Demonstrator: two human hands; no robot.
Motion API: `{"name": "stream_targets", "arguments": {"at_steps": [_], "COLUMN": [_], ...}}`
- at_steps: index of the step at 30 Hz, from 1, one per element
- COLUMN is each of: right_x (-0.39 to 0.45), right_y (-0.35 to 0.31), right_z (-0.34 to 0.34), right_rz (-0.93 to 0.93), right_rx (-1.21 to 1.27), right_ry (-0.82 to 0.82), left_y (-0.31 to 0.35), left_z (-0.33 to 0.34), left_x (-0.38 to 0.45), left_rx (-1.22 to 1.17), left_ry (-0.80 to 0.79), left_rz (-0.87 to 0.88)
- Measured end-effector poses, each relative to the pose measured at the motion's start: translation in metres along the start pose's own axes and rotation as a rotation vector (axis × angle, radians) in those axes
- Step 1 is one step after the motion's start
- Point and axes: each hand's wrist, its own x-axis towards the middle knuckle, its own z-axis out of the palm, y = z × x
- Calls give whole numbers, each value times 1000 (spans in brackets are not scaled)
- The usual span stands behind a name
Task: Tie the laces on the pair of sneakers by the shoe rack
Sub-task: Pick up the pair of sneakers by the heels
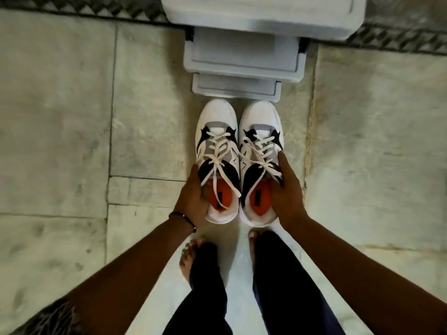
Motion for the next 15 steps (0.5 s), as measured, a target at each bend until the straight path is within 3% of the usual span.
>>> {"name": "stream_targets", "arguments": {"at_steps": [5, 15], "right_x": [-83, -162], "right_y": [-69, -190], "right_z": [-34, -64], "right_rz": [-27, -83], "right_rx": [34, 144], "right_ry": [0, 49], "left_y": [55, 151], "left_z": [-38, -112], "left_x": [-81, -149], "left_rx": [-44, -23], "left_ry": [26, 30], "left_rz": [140, 105]}}
